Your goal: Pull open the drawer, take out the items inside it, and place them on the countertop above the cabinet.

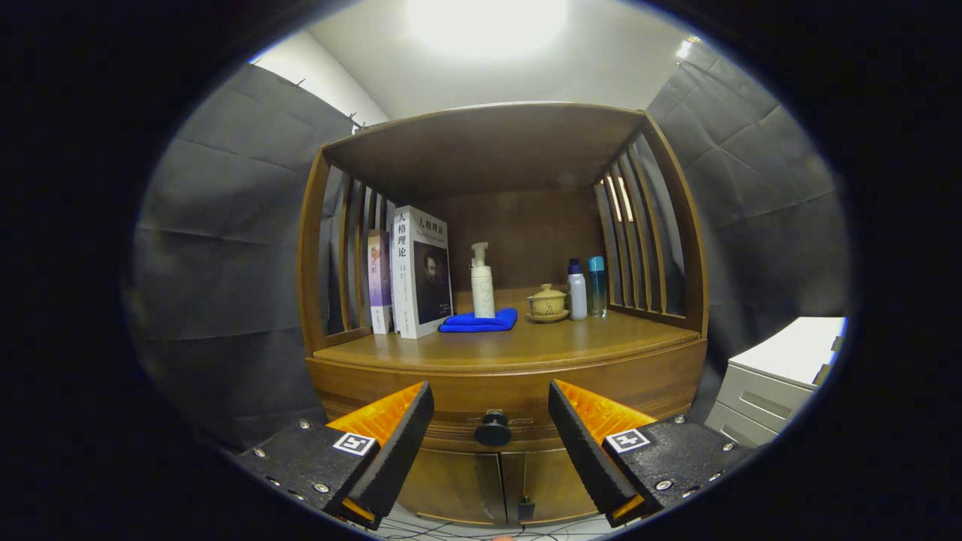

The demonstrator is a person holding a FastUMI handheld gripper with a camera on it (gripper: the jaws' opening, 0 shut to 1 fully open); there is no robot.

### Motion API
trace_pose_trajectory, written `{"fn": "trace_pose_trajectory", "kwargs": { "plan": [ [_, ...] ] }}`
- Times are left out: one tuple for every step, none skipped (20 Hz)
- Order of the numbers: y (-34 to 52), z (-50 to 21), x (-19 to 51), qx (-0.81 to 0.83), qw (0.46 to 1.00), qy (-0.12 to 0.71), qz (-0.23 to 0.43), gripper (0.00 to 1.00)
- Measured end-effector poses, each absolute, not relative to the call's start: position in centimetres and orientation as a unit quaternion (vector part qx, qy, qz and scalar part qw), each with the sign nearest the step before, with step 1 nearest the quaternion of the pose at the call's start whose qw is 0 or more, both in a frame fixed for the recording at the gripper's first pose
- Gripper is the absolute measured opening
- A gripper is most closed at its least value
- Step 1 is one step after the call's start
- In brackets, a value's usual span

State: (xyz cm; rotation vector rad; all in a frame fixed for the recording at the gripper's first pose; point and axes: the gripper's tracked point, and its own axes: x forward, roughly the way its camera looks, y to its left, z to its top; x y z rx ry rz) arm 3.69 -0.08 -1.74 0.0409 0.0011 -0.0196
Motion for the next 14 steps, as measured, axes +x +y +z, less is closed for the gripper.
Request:
{"fn": "trace_pose_trajectory", "kwargs": {
  "plan": [
    [-0.1,-1.9,4.3,0.025,1.0,0.004,-0.012,0.96],
    [-0.1,-2.1,4.8,0.028,0.999,0.006,-0.014,0.96],
    [-0.1,-2.2,5.4,0.03,0.999,0.008,-0.016,0.96],
    [-0.2,-2.5,6.0,0.03,0.999,0.011,-0.018,0.96],
    [-0.3,-2.7,6.5,0.03,0.999,0.015,-0.02,0.96],
    [-0.4,-3.1,7.1,0.029,0.999,0.018,-0.023,0.96],
    [-0.4,-3.4,7.7,0.027,0.999,0.022,-0.024,0.96],
    [-0.3,-3.8,8.1,0.023,0.999,0.029,-0.024,0.96],
    [0.0,-4.1,8.6,0.019,0.999,0.035,-0.021,0.96],
    [0.2,-4.2,9.1,0.016,0.999,0.036,-0.018,0.96],
    [0.5,-4.2,9.5,0.014,0.999,0.037,-0.015,0.96],
    [0.8,-4.5,9.9,0.011,0.999,0.038,-0.012,0.96],
    [1.1,-4.9,10.3,0.007,0.999,0.041,-0.009,0.96],
    [1.5,-5.5,10.7,0.003,0.999,0.047,-0.003,0.95]
  ]
}}
